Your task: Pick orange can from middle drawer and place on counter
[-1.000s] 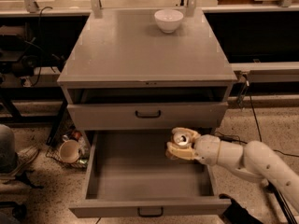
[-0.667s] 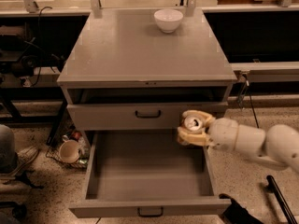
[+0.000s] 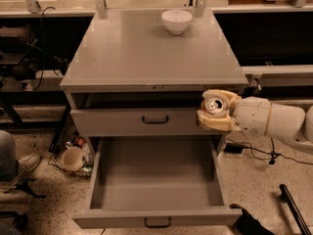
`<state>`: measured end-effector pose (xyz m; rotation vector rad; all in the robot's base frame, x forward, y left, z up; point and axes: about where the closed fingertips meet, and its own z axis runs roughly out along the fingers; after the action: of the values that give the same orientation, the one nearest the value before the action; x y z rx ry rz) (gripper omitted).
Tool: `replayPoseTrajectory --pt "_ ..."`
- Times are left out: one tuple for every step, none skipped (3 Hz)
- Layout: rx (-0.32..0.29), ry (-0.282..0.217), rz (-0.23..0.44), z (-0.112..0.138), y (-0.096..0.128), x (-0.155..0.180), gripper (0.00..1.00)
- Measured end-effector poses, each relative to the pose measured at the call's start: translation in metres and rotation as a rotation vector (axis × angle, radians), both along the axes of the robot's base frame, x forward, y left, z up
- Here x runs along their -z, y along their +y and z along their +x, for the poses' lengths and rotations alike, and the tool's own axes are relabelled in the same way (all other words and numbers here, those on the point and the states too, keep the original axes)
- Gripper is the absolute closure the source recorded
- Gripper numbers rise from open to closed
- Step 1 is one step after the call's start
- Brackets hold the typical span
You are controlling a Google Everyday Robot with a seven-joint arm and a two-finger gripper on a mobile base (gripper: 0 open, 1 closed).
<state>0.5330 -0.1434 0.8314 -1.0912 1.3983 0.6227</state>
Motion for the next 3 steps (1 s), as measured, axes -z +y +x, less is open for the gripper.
replayPoseTrajectory --pt "0.014 -0.025 0.040 0.011 -0.004 -0.017 1.00" --pt "0.021 -0.066 0.073 0.031 -0.014 -0.062 1.00" --pt "0.027 -0.073 0.038 0.055 -0.020 -0.105 1.00"
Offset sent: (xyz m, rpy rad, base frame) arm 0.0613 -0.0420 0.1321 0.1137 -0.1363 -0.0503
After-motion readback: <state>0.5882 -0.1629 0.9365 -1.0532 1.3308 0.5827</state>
